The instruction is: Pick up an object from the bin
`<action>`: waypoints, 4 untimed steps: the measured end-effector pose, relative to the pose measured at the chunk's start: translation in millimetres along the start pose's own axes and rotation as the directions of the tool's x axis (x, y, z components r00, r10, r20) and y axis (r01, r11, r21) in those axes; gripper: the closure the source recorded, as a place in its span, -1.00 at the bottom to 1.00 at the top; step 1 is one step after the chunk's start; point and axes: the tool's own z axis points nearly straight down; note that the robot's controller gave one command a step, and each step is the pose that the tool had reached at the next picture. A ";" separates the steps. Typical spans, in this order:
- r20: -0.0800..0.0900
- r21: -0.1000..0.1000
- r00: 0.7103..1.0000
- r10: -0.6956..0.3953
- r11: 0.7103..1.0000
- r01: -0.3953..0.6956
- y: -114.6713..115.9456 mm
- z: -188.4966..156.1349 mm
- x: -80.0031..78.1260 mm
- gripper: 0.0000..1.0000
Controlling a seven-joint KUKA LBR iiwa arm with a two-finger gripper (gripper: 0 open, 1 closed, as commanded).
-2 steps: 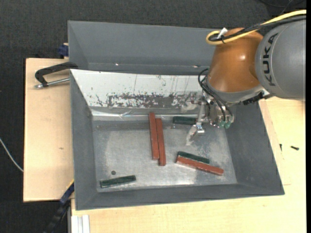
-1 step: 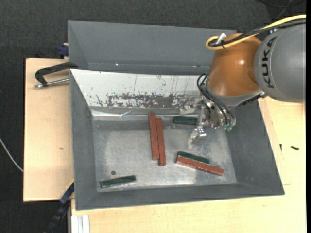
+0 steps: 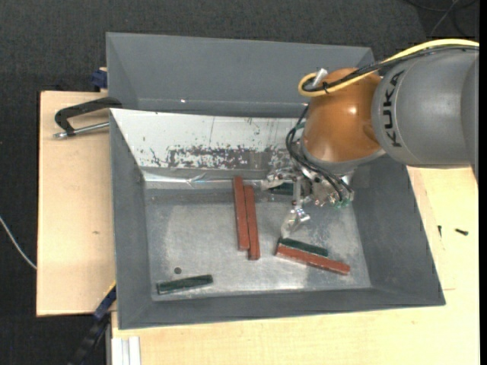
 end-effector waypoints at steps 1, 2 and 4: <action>0.015 0.005 1.000 -0.014 1.000 0.014 -2.5 -4.6 -5.1 -1.00; 0.009 0.002 1.000 -0.010 1.000 0.010 -2.8 -8.6 -1.6 -1.00; 0.010 0.000 0.991 -0.131 0.991 0.131 -0.4 1.8 48.1 -1.00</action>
Offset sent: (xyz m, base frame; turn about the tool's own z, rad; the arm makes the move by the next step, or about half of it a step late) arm 0.0045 -0.0333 -0.0207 -0.0611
